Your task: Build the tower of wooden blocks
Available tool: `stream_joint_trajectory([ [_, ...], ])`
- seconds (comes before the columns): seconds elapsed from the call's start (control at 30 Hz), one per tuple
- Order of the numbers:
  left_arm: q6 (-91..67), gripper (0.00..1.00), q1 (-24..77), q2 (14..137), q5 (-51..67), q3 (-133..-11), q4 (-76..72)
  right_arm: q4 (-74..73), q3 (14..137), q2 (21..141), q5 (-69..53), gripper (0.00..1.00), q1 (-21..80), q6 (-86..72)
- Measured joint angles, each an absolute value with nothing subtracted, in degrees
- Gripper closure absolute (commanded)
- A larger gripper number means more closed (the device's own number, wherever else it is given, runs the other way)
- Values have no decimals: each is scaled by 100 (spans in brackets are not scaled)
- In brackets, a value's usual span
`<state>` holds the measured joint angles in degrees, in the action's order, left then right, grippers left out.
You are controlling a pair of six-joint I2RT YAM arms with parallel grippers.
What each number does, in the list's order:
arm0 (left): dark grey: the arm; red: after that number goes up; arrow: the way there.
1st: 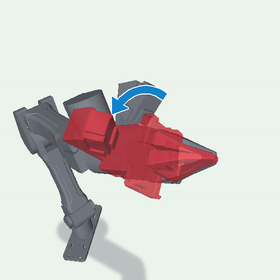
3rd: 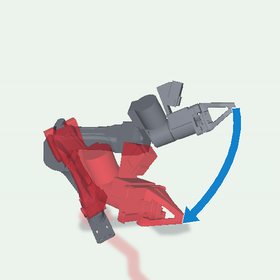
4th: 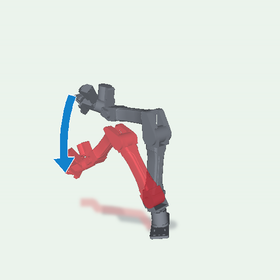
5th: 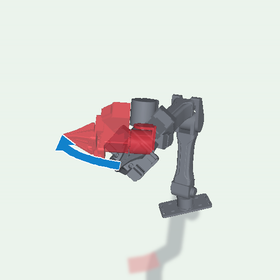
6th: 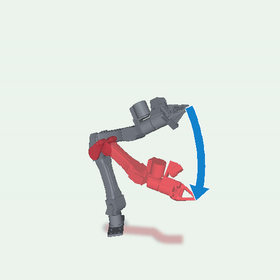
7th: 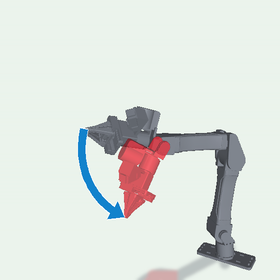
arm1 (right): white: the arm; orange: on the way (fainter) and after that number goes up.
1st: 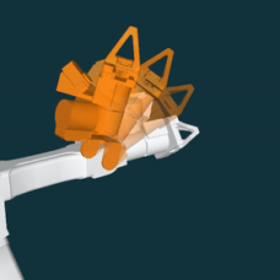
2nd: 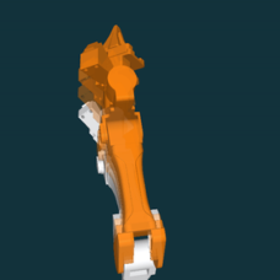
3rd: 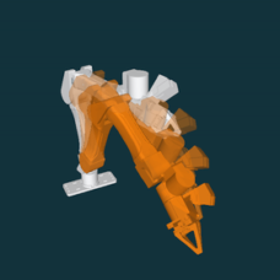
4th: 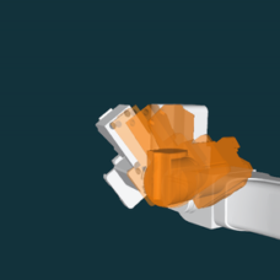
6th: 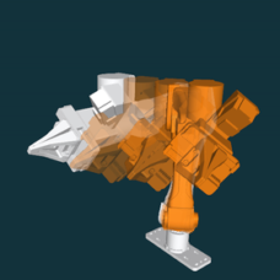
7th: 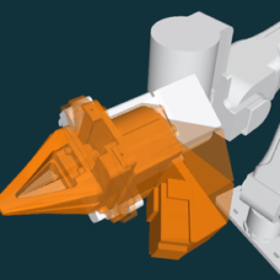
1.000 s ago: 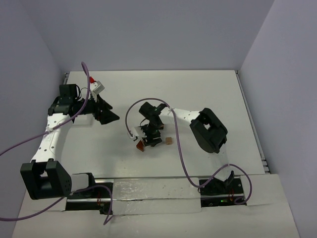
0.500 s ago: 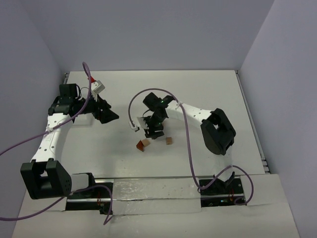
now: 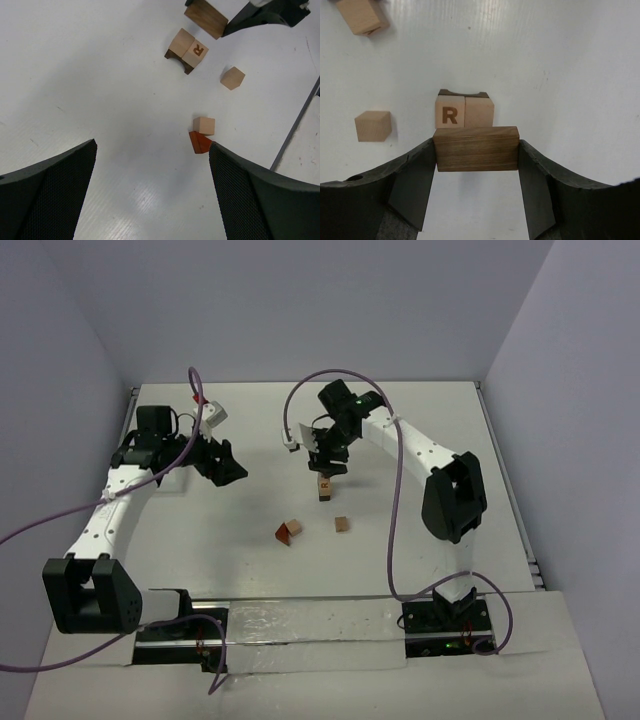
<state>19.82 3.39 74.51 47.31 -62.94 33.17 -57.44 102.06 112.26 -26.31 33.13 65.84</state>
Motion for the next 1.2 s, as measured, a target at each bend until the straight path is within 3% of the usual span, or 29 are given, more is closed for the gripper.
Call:
stream_joint_trajectory([
  [1.2,1813,1,366,7771,4475,-6390,3227,-5482,10015,11664,-2464,54,3241,5795],
])
